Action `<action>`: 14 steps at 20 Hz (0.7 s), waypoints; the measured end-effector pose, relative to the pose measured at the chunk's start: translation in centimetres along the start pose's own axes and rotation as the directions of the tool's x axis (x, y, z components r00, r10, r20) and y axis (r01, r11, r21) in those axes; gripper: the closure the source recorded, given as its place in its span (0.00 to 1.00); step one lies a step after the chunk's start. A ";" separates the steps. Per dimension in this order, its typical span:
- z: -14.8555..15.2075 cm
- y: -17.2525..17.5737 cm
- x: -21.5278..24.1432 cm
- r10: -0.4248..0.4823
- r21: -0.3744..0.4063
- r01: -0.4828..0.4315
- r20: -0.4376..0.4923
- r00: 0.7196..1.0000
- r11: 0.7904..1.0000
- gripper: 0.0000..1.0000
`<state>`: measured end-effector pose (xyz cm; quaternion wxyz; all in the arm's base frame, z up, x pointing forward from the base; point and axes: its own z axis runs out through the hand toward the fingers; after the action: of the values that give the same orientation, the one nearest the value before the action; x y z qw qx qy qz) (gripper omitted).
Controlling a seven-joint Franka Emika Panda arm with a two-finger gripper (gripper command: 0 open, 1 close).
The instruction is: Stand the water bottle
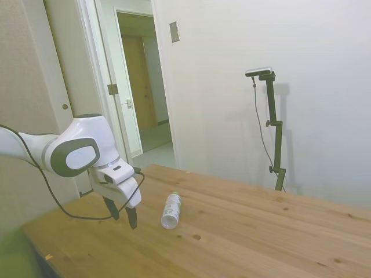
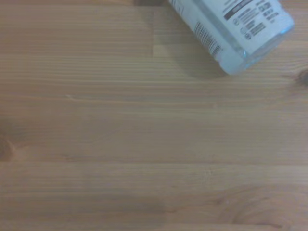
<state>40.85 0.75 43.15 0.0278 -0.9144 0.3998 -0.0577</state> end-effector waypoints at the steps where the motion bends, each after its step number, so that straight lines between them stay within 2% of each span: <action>1: 0.1 0.0 0.0 0.000 -0.001 0.000 0.001 1.000 1.000 0.00; 3: 0.0 -0.1 0.1 -0.015 -0.008 0.014 -0.017 1.000 1.000 0.00; 8: -2.4 -2.1 2.8 -0.046 -0.002 0.046 -0.095 0.994 0.999 0.00; 14: -2.3 -7.0 8.6 -0.082 -0.021 0.079 -0.163 0.983 0.997 0.00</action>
<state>51.48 -0.85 46.84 -0.0140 -0.9221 0.3639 -0.1308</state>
